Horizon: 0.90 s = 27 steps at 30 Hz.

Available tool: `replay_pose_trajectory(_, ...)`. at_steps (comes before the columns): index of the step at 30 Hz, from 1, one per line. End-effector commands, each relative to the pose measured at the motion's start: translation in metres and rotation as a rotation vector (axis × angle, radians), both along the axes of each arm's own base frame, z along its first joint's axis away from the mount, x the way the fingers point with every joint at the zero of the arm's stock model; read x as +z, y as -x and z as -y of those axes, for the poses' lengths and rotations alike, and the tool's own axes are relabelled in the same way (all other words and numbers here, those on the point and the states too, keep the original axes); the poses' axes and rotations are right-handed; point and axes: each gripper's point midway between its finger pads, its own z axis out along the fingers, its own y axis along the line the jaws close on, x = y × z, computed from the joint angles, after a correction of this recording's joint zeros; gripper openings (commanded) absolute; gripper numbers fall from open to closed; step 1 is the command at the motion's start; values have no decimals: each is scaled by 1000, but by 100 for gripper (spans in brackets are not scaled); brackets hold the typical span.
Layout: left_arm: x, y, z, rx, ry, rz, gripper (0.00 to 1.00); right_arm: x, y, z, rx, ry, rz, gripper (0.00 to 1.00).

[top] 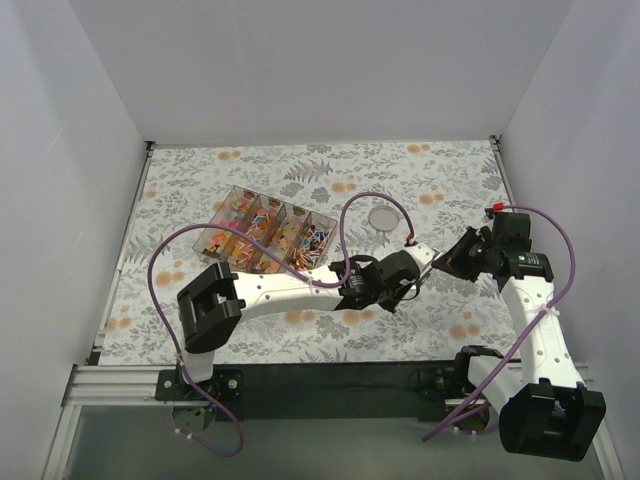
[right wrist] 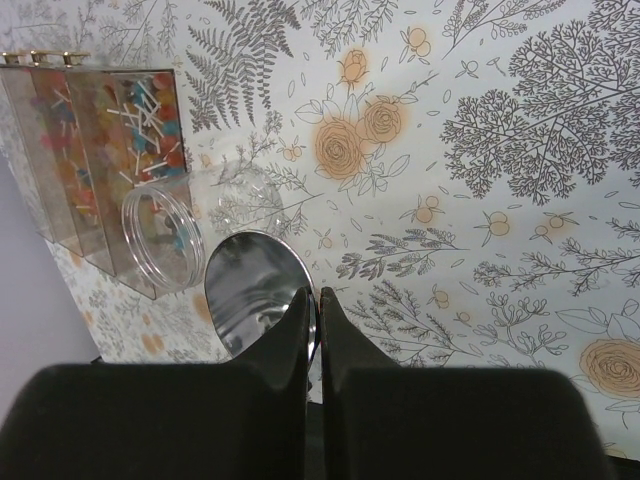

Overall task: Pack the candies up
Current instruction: Pick up the spatula from the center of the board.

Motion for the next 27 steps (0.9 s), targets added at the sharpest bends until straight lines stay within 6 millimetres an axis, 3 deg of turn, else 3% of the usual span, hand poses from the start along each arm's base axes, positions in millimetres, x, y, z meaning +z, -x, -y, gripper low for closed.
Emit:
replay_pose_trajectory(1, 15, 0, 3, 18, 17, 21, 17, 4, 1, -5, 11, -25, 15, 1)
replay_pose_trajectory(4, 14, 0, 0, 27, 12, 21, 3, 3, 1, -5, 10, -26, 15, 1)
replay_pose_trajectory(6, 15, 0, -2, 34, 13, 22, 0, 2, 1, -4, 8, -22, 15, 1)
replay_pose_trajectory(13, 27, 4, -5, 23, 38, 16, 0, -8, 5, 0, 10, 12, 6, 2)
replay_pose_trajectory(18, 38, 10, -9, 2, 67, 7, 0, -15, 8, 1, 27, 30, -3, 9)
replay_pose_trajectory(27, 54, 13, -17, -9, 137, 32, 0, -24, 13, 3, 39, 47, -19, 3)
